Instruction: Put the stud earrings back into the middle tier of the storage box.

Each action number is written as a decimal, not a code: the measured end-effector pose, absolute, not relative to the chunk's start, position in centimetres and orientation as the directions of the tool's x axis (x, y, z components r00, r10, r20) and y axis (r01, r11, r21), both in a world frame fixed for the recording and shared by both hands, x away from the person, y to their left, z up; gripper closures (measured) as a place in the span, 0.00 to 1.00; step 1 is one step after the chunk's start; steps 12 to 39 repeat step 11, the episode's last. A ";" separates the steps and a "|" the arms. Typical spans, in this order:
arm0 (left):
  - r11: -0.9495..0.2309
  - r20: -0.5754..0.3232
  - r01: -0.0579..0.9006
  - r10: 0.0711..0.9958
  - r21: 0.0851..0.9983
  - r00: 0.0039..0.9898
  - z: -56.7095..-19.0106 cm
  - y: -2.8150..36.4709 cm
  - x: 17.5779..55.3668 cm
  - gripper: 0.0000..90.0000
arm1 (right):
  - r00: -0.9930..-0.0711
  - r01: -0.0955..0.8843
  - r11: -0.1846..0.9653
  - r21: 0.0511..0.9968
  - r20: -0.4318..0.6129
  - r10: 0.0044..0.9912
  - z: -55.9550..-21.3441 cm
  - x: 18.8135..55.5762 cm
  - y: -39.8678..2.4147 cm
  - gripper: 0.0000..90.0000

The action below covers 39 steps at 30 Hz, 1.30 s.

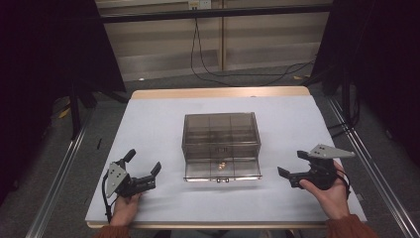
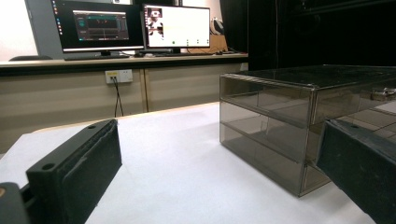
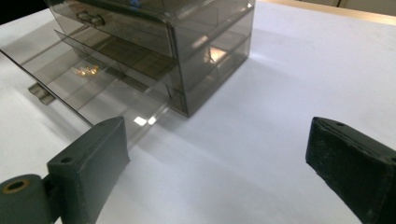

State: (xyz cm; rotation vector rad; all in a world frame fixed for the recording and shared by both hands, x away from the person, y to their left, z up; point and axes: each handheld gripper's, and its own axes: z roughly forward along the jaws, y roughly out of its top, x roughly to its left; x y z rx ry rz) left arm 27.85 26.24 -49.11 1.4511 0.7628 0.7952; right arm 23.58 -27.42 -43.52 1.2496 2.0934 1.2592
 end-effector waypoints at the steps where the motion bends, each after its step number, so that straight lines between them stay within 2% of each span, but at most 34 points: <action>1: -0.023 0.022 -0.003 0.839 1.000 0.544 -49.1 26.2 27.9 0.00 | -0.517 0.492 0.191 0.849 0.108 0.849 -43.7 23.4 -27.6 0.07; 11: -0.022 0.019 0.000 0.838 1.000 0.545 -49.1 26.2 27.9 0.00 | -0.450 0.482 0.125 0.867 0.122 0.885 -44.6 22.3 -29.5 0.07; 39: -0.022 0.019 0.000 0.838 1.000 0.545 -49.1 26.2 27.9 0.00 | -0.450 0.482 0.125 0.867 0.122 0.885 -44.6 22.3 -29.5 0.07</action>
